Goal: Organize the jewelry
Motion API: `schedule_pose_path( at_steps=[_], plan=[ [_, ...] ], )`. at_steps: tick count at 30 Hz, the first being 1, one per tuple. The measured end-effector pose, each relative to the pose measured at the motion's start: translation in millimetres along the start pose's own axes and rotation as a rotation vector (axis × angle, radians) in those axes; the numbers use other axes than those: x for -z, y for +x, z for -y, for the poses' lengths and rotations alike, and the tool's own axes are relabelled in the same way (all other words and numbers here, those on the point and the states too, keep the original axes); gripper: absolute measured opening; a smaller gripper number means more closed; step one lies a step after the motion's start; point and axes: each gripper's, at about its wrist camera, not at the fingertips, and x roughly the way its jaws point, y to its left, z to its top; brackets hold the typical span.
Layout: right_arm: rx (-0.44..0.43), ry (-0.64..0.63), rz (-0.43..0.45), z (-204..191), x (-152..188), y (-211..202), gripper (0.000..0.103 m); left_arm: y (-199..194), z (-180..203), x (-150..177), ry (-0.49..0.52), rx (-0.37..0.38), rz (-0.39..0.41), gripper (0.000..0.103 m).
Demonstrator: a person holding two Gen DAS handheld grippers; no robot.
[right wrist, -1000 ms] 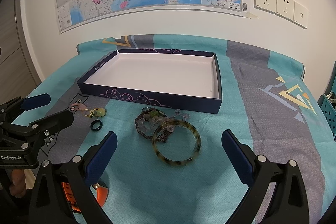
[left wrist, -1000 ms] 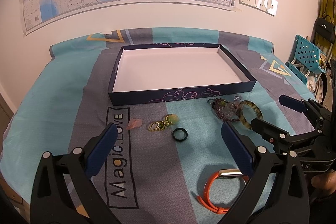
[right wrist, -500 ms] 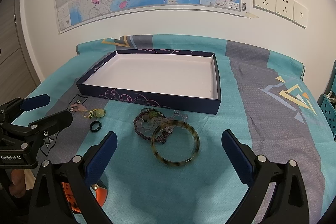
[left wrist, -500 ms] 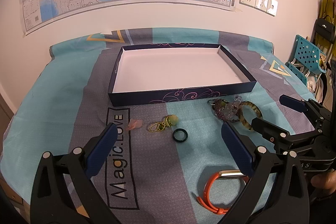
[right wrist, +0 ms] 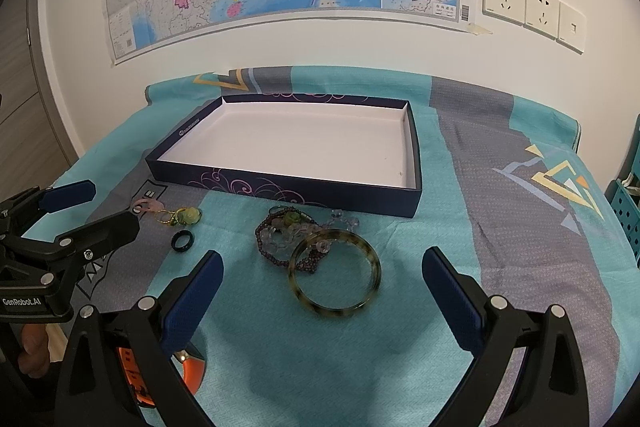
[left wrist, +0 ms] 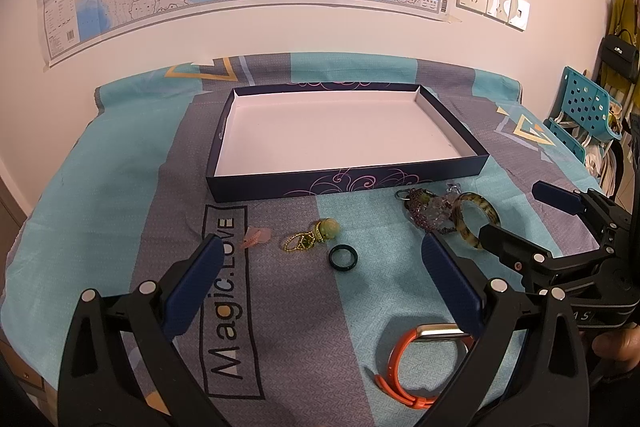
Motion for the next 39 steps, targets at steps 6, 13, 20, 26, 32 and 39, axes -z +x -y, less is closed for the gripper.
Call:
schedule_pose_path(
  at_steps=[6,13,20,26,32,39],
  plan=[
    [-0.001,0.001,-0.001,-0.6,1.1,0.7,0.096,0.2,-0.2,-0.4,0.001,0.002,-0.002,0.097],
    [0.000,0.001,-0.001,-1.0,1.5,0.6,0.096,0.2,0.3,-0.2,0.000,0.003,-0.002,0.097],
    [-0.001,0.000,-0.002,-0.9,1.4,1.0,0.096,0.4,1.1,0.1,0.001,0.005,-0.002,0.097],
    [0.000,0.003,-0.001,-0.6,2.0,0.9,0.096,-0.1,3.2,1.7,0.005,0.014,-0.001,0.097],
    [-0.003,0.009,-0.005,2.2,2.9,1.8,0.096,-0.3,4.0,1.9,0.011,0.027,-0.003,0.097],
    [-0.012,0.011,-0.010,5.5,3.5,2.5,0.096,0.1,4.2,2.3,0.021,0.050,-0.009,0.097]
  ],
)
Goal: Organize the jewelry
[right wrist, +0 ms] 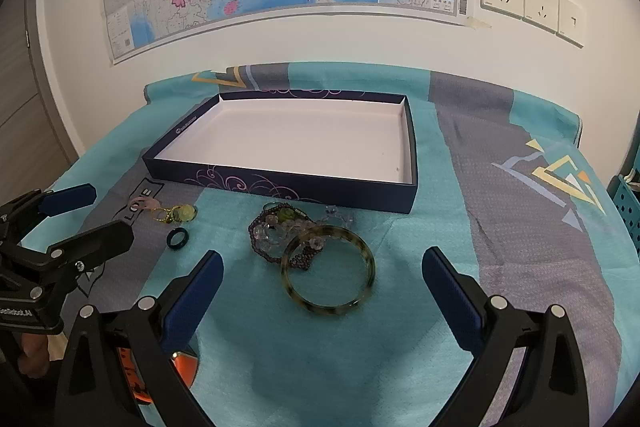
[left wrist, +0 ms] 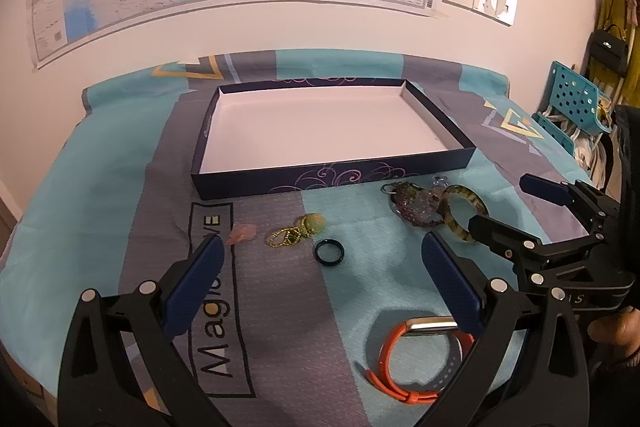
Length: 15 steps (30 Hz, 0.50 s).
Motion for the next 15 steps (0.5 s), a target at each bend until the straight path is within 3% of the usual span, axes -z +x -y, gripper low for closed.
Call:
schedule_pose_path(
  at_steps=[12,15],
  plan=[
    [-0.025,0.019,-0.052,20.5,2.8,10.1,0.096,4.4,-0.8,12.9,0.090,0.141,-0.067,0.097],
    [-0.043,0.028,-0.068,25.6,3.6,13.6,0.088,2.0,6.3,18.4,0.142,0.194,-0.074,0.096]
  ],
)
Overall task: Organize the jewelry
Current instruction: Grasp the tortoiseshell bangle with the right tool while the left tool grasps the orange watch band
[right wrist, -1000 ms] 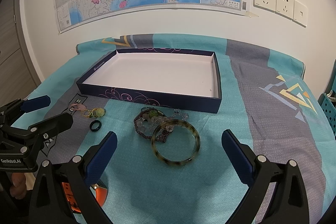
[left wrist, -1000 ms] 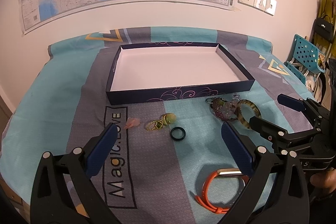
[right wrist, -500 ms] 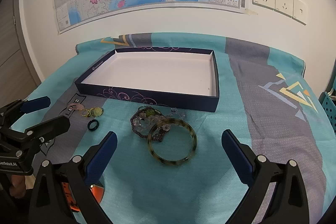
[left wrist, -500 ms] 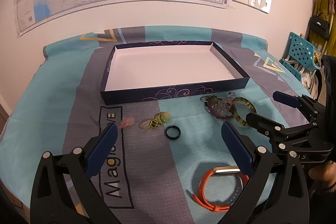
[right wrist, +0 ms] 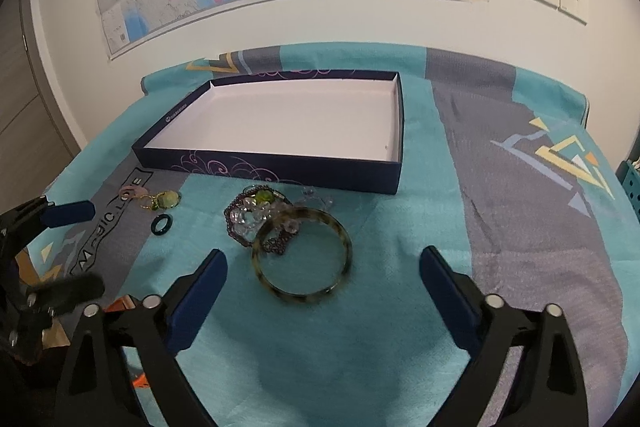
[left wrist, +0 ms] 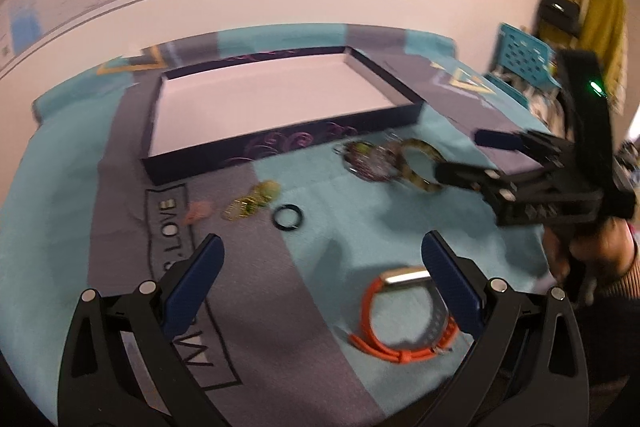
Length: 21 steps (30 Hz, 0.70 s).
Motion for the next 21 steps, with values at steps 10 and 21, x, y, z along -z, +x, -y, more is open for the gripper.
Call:
schedule_pose_path(
  at_steps=[10,21],
  plan=[
    [-0.056,0.013,-0.048,7.7,-1.9,15.9,0.056,5.4,8.9,11.0,0.061,0.116,-0.059,0.061],
    [-0.067,0.024,-0.090,16.7,-8.0,31.6,0.028,14.6,19.7,13.2,0.117,0.187,-0.101,0.034]
  ],
)
